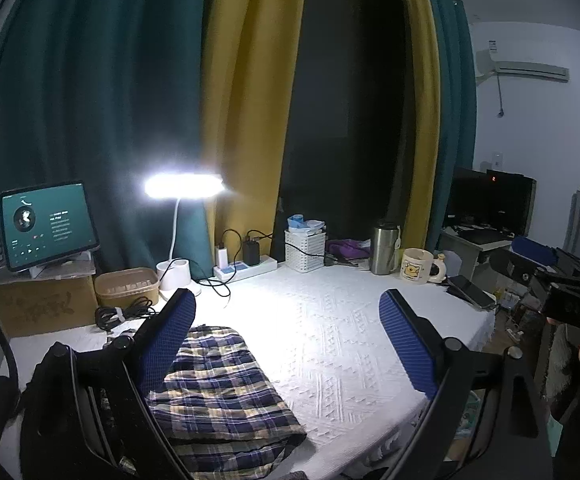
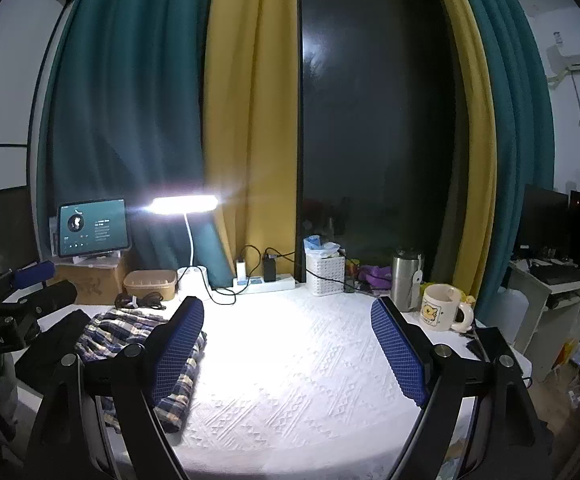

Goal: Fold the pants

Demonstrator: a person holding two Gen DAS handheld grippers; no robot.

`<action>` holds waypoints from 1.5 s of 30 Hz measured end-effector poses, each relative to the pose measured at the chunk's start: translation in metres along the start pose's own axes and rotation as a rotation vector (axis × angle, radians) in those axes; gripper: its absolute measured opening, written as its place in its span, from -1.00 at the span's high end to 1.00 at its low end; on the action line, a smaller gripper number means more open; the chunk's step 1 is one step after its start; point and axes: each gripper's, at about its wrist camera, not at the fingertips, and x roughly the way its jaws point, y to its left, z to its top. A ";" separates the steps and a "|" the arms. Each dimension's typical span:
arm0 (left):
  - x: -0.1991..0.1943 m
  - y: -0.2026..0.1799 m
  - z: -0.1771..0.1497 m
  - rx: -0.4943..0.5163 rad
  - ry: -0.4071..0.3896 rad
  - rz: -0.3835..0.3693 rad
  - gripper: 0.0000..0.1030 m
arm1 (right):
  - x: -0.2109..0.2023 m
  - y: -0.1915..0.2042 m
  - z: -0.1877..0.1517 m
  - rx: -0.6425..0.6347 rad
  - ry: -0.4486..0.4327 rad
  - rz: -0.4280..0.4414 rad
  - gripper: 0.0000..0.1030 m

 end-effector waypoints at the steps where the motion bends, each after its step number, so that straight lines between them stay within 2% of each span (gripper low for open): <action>1: 0.000 0.001 0.000 -0.003 0.002 0.002 -0.80 | 0.001 0.000 0.000 -0.001 0.001 0.002 -0.68; 24: 0.001 0.003 -0.001 -0.009 0.032 0.048 -0.80 | 0.006 0.005 -0.003 0.012 0.009 0.028 -0.69; 34: 0.002 0.002 -0.002 -0.004 0.039 0.099 -0.80 | 0.006 0.005 -0.004 0.013 0.014 0.030 -0.69; 45: 0.003 -0.002 -0.003 0.000 0.045 0.085 -0.80 | 0.007 0.005 -0.006 0.016 0.017 0.032 -0.69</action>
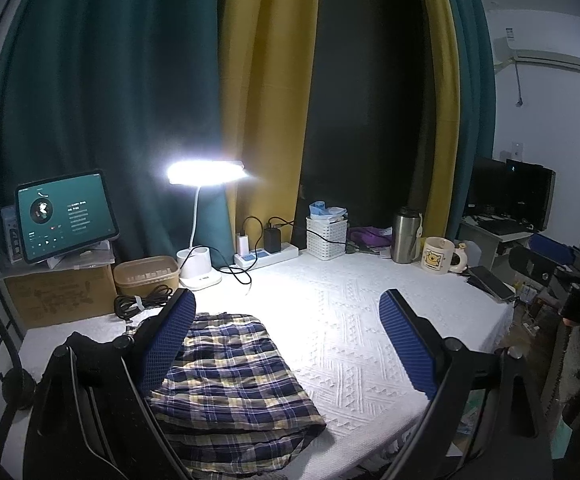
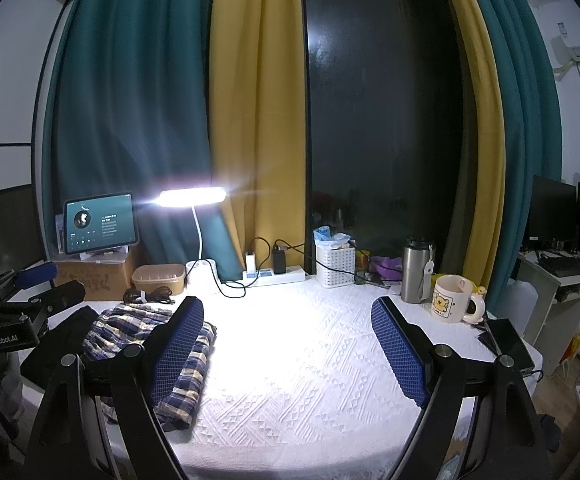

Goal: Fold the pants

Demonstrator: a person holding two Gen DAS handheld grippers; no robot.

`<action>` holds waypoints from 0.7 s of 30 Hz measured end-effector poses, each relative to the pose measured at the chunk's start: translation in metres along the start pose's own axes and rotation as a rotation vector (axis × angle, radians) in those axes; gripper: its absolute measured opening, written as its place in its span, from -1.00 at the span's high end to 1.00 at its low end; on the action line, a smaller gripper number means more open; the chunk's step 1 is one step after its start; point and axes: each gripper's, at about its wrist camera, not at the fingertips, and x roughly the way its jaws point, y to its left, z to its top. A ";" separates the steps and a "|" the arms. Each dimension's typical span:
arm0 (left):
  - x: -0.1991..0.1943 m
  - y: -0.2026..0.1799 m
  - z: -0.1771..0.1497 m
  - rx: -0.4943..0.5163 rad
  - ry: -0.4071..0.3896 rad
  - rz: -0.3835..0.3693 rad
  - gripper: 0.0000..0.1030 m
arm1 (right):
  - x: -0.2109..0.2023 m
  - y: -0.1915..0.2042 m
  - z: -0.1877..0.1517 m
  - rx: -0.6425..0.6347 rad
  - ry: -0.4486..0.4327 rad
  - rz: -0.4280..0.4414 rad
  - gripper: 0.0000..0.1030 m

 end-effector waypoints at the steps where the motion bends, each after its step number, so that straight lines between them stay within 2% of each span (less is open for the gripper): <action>1: 0.000 0.000 0.000 0.001 0.000 -0.001 -0.80 | 0.000 0.000 0.000 0.000 -0.001 0.001 -0.69; 21: -0.001 -0.002 -0.001 0.016 -0.014 0.001 -0.80 | 0.000 0.001 -0.002 0.001 0.002 0.001 -0.69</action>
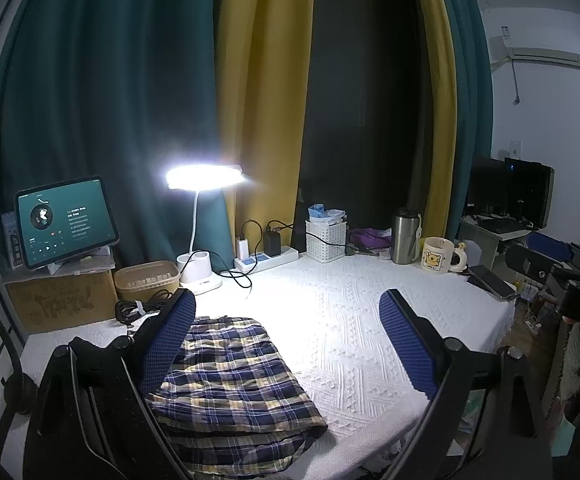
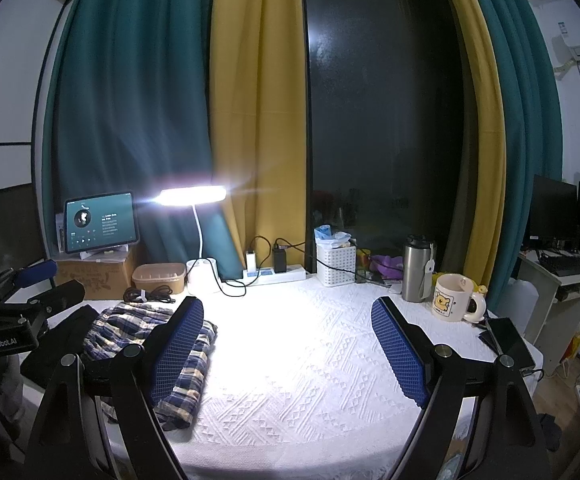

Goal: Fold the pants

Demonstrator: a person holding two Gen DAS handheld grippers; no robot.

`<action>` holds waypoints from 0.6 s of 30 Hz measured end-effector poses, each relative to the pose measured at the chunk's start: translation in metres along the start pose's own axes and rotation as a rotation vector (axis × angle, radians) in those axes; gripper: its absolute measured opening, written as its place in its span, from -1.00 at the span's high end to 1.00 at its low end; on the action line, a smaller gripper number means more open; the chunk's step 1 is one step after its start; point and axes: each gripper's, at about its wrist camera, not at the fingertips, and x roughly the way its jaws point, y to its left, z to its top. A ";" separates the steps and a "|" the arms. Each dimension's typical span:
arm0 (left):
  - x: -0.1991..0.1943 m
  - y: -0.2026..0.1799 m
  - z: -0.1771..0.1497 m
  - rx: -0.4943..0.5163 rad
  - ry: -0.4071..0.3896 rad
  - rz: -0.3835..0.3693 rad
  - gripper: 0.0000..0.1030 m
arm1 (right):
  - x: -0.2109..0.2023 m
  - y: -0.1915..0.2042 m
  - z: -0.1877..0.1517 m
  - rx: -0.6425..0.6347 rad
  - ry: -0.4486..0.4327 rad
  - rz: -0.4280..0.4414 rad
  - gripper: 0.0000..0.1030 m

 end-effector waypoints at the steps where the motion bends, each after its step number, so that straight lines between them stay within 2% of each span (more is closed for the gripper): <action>1: 0.000 0.000 0.000 0.003 -0.005 0.003 -0.80 | 0.000 0.000 -0.001 0.000 0.000 0.000 -0.69; 18: 0.000 0.000 -0.002 0.005 -0.008 0.002 -0.80 | 0.001 -0.001 -0.003 0.000 0.001 -0.004 -0.69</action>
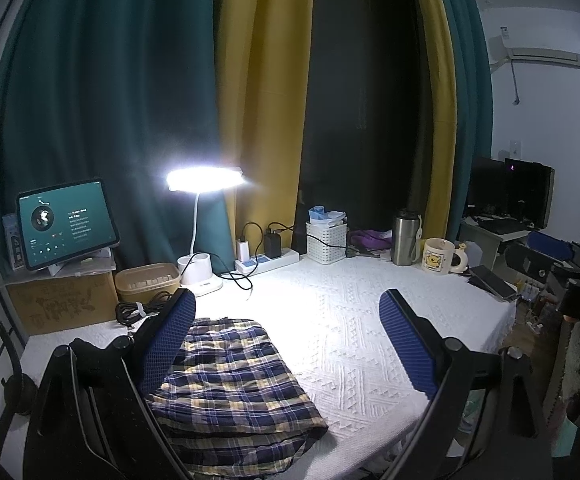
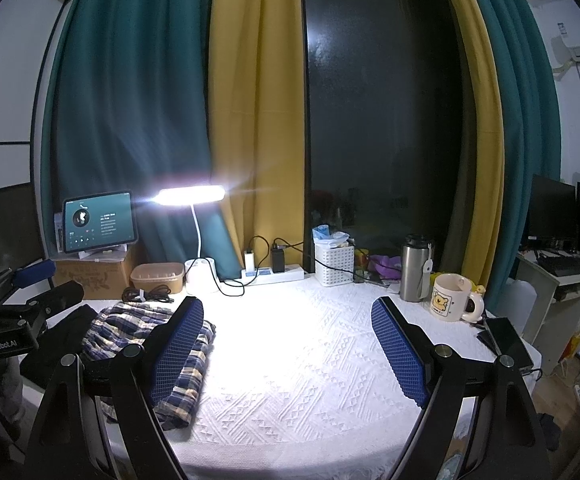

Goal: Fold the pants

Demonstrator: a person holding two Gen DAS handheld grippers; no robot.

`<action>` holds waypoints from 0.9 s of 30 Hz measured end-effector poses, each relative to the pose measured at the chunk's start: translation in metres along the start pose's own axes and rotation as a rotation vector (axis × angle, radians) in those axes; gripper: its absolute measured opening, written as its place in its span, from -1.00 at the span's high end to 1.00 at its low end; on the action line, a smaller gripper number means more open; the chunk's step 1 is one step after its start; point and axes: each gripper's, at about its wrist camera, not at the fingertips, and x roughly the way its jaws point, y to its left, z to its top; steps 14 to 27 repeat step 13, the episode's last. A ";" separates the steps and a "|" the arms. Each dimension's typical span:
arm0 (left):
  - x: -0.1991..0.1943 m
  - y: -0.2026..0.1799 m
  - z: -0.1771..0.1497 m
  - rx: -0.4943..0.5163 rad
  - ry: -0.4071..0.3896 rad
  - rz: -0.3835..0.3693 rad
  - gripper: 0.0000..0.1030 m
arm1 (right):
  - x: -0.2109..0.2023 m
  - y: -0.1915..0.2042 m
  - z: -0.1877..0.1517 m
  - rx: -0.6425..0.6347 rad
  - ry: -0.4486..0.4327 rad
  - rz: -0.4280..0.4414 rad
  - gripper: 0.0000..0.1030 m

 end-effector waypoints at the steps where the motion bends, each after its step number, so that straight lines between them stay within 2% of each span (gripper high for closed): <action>1: 0.000 -0.001 0.000 0.001 0.000 0.001 -0.80 | 0.000 0.000 0.000 -0.001 0.000 0.000 -0.69; 27: -0.002 -0.003 0.002 0.011 -0.013 -0.008 -0.80 | 0.000 -0.001 -0.001 0.001 0.002 -0.002 -0.69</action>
